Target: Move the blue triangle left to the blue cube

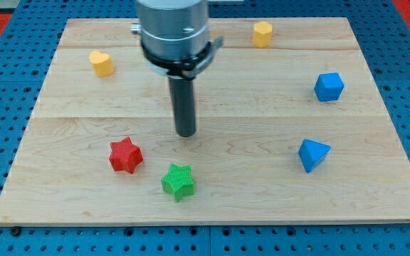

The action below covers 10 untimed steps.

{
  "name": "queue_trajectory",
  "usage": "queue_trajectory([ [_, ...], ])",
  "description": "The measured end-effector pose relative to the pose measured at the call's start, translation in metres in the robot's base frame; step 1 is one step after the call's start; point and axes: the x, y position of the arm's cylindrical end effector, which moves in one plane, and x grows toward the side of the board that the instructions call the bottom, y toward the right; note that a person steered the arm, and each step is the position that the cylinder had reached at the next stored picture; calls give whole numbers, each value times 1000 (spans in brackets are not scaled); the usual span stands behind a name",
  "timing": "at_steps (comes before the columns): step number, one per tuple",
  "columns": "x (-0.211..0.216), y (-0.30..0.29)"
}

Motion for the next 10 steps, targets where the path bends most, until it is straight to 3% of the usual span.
queue_trajectory([
  [1,-10,37],
  [2,-53,46],
  [3,-66,26],
  [4,-29,51],
  [6,-11,119],
  [7,49,103],
  [8,96,153],
  [10,-40,202],
])
